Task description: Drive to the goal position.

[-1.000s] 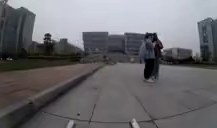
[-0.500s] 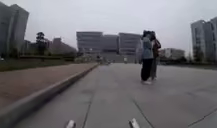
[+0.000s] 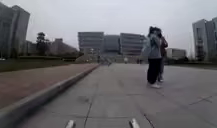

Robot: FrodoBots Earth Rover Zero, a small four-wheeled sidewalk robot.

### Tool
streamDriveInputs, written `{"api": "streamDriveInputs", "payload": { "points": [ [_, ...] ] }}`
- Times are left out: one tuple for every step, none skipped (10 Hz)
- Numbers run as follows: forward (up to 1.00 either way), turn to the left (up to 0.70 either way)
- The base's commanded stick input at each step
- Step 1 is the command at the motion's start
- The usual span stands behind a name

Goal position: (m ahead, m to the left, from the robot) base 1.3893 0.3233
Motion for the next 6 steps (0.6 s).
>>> {"api": "streamDriveInputs", "payload": {
  "points": [
    [0.70, -0.03],
    [0.70, -0.03],
    [0.70, -0.03],
    [0.70, -0.03],
    [0.70, -0.03],
    [0.70, -0.03]
  ]
}}
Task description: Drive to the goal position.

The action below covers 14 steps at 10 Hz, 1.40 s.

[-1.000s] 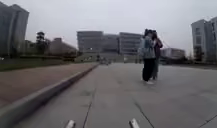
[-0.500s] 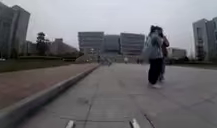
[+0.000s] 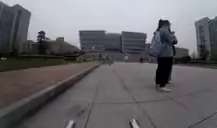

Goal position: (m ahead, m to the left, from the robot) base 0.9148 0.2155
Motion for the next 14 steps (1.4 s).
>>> {"api": "streamDriveInputs", "payload": {
  "points": [
    [0.70, -0.03],
    [0.70, -0.03],
    [0.70, -0.03],
    [0.70, -0.03],
    [0.70, -0.03],
    [0.70, -0.03],
    [0.70, -0.03],
    [0.70, -0.03],
    [0.70, -0.03],
    [0.70, -0.03],
    [0.70, -0.03],
    [0.70, -0.03],
    [0.70, -0.03],
    [0.70, -0.03]
  ]
}}
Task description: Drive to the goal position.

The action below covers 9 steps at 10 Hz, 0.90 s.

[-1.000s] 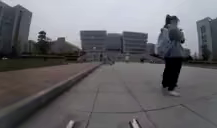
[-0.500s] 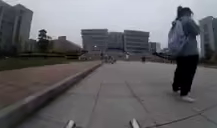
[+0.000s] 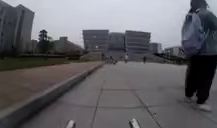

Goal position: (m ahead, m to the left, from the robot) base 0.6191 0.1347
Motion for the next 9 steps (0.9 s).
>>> {"api": "streamDriveInputs", "payload": {
  "points": [
    [0.70, -0.03],
    [0.70, -0.03],
    [0.70, -0.03],
    [0.70, -0.03],
    [0.70, -0.03],
    [0.70, -0.03],
    [0.70, -0.03],
    [0.70, -0.03],
    [0.70, -0.03]
  ]
}}
